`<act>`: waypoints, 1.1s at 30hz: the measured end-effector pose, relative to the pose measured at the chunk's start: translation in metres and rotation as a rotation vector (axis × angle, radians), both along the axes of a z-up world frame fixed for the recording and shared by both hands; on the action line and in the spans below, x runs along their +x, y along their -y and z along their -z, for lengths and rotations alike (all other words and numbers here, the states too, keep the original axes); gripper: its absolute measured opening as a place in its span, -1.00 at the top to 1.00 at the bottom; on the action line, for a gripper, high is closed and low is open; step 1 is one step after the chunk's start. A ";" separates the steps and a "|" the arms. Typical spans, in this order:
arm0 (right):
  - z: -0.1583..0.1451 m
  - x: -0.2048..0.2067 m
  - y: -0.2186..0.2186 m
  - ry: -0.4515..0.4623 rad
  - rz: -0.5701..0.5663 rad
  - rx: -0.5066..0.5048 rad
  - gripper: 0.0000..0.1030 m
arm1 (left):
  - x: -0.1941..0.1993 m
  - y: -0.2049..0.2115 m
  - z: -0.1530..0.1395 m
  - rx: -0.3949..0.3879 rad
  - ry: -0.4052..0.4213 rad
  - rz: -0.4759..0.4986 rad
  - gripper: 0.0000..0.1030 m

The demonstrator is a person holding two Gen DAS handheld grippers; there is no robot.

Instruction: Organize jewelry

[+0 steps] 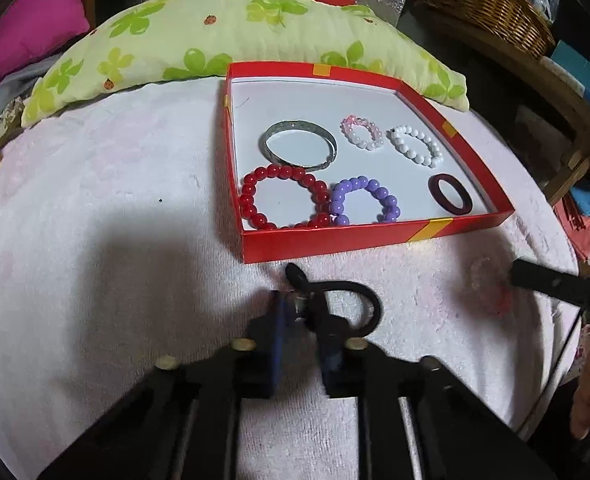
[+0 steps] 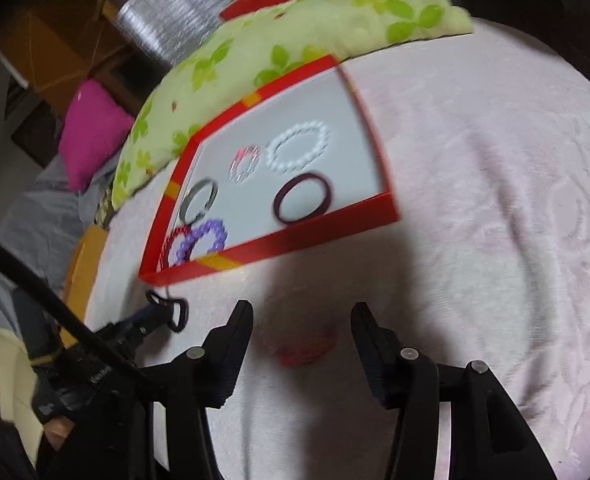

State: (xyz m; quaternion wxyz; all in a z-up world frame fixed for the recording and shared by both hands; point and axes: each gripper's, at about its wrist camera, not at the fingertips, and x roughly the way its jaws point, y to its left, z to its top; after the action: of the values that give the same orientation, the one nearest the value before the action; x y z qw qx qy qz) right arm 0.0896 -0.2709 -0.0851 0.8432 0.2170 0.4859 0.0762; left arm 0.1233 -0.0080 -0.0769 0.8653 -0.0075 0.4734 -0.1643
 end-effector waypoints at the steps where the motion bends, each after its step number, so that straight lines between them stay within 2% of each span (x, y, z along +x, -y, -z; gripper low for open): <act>1: 0.003 0.002 -0.006 -0.011 -0.011 -0.012 -0.06 | 0.000 -0.001 0.000 -0.004 -0.003 0.000 0.83; 5: 0.006 0.003 -0.023 0.013 -0.039 -0.119 -0.08 | -0.005 -0.002 -0.003 -0.011 -0.002 0.022 0.83; 7: 0.007 0.002 -0.029 0.026 -0.057 -0.173 -0.01 | -0.008 -0.004 -0.004 -0.014 0.001 0.032 0.83; 9: 0.008 0.001 -0.031 0.034 -0.061 -0.238 0.40 | -0.010 -0.007 -0.005 -0.013 0.000 0.036 0.83; 11: 0.009 0.001 -0.030 0.035 -0.062 -0.274 0.53 | -0.012 -0.009 -0.005 -0.016 -0.003 0.043 0.83; 15: 0.009 0.002 -0.025 0.036 -0.059 -0.264 0.67 | -0.020 -0.013 -0.008 -0.025 -0.004 0.080 0.83; 21: 0.003 -0.004 -0.017 0.047 -0.062 -0.215 0.69 | -0.039 -0.013 -0.011 -0.040 0.002 0.176 0.83; 25: -0.008 -0.010 -0.012 0.094 -0.072 -0.161 0.69 | -0.050 -0.007 -0.017 -0.044 0.046 0.250 0.83; 29: -0.010 -0.011 -0.011 0.095 -0.067 -0.152 0.68 | -0.052 -0.001 -0.019 -0.029 0.063 0.258 0.82; 30: -0.010 -0.010 -0.010 0.087 -0.059 -0.151 0.68 | -0.051 0.000 -0.018 -0.020 0.060 0.257 0.78; 32: -0.010 -0.009 -0.008 0.073 -0.049 -0.155 0.66 | -0.049 0.000 -0.016 -0.003 0.051 0.243 0.38; 33: -0.010 -0.009 -0.006 0.066 -0.040 -0.157 0.59 | -0.050 -0.002 -0.016 0.008 0.056 0.230 0.05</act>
State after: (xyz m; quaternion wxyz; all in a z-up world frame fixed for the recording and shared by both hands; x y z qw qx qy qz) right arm 0.0810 -0.2650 -0.0751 0.8714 0.1380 0.4667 0.0618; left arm 0.0736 -0.0062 -0.0605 0.8537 0.0551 0.4474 -0.2609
